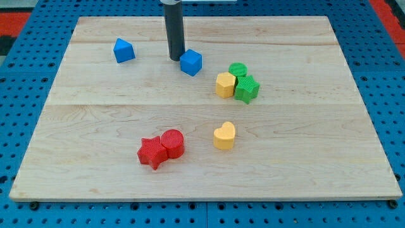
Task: Push blue cube closely to the yellow hexagon
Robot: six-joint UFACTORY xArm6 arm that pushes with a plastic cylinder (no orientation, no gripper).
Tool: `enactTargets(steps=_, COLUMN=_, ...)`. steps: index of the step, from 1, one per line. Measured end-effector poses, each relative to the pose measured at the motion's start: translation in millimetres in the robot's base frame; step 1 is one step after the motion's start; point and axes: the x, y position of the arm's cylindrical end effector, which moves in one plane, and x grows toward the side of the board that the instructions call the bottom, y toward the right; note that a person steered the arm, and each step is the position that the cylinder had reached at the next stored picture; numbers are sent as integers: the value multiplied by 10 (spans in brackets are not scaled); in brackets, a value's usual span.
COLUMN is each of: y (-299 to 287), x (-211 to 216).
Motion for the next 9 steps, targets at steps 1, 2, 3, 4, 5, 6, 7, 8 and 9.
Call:
enactTargets(steps=1, y=39, x=30)
enactTargets(steps=2, y=91, x=95)
enactTargets(steps=3, y=95, x=167)
enactTargets(steps=4, y=95, x=213)
enactTargets(steps=5, y=173, x=227)
enactTargets(steps=6, y=283, x=240)
enactTargets(steps=7, y=356, x=282)
enactTargets(steps=8, y=364, x=327)
enactTargets(steps=9, y=365, x=330)
